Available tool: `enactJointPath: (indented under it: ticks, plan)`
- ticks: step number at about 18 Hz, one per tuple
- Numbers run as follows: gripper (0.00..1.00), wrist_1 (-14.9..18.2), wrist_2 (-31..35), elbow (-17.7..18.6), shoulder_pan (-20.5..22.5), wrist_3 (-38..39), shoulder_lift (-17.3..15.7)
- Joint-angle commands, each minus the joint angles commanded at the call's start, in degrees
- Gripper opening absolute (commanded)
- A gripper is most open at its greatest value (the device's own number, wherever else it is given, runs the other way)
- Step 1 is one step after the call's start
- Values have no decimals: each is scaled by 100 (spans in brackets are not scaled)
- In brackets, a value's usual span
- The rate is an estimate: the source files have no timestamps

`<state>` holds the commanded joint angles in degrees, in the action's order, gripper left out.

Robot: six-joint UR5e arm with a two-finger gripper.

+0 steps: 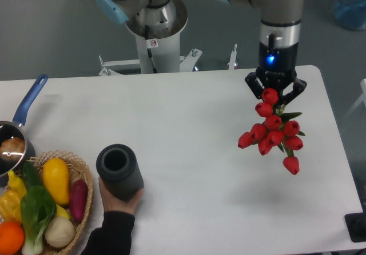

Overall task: Pick up the flowers from the vase
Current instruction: 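Carry the held tulips away from the vase over the table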

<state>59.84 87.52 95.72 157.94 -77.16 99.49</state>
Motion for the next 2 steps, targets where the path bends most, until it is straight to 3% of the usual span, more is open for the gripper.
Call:
enactJointPath:
  ticks: [2]
  plan:
    - [0,45,151,-44,-62,-18,44]
